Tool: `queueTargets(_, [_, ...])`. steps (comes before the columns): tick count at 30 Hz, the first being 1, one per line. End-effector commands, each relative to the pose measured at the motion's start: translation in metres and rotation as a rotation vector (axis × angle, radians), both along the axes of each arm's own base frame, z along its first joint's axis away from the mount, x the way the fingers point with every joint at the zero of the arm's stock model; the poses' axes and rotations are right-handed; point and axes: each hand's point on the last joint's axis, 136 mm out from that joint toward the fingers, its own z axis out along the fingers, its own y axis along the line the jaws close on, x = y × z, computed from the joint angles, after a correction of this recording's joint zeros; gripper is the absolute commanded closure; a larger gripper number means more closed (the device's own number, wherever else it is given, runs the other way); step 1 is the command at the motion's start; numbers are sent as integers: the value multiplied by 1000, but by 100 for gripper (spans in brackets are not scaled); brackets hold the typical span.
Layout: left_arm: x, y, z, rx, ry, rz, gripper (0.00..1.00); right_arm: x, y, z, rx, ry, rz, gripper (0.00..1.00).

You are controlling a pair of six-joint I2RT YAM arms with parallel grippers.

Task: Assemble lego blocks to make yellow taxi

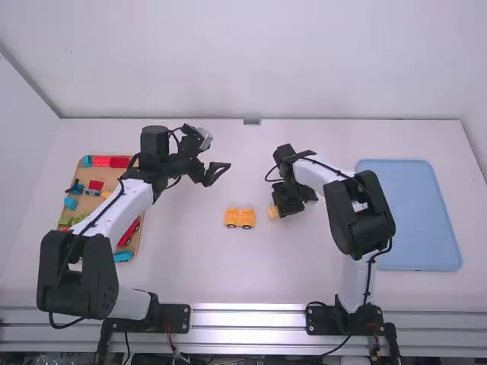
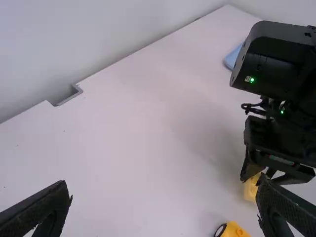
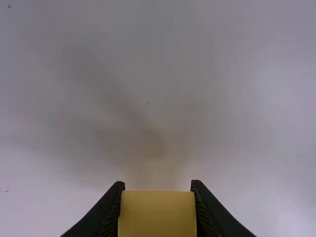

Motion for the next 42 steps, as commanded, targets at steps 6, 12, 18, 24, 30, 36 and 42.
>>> queueTargets(6, [-4, -3, 6, -4, -12, -10, 1, -8, 0, -13, -12, 9, -67, 85])
queueTargets(12, [-4, -3, 6, -4, -12, -10, 1, -10, -6, -12, -16, 29, -83, 11])
queueTargets(18, [-4, -3, 6, -3, -12, -10, 1, -10, -6, -9, -16, 34, -85, 2])
queueTargets(24, [-4, -3, 6, -3, -12, -10, 1, 0, -13, 25, -11, 44, 11, 1])
queueTargets(30, [-3, -2, 6, -1, -14, -7, 1, 31, -16, 106, 71, -58, 397, 1])
queueTargets(36, [2, -2, 14, -5, -59, -6, 1, 74, -47, 179, -28, -309, 1074, 1])
queueTargets(42, [13, 12, 6, 56, -57, 91, 1, 113, -107, 202, -368, -268, 1710, 1])
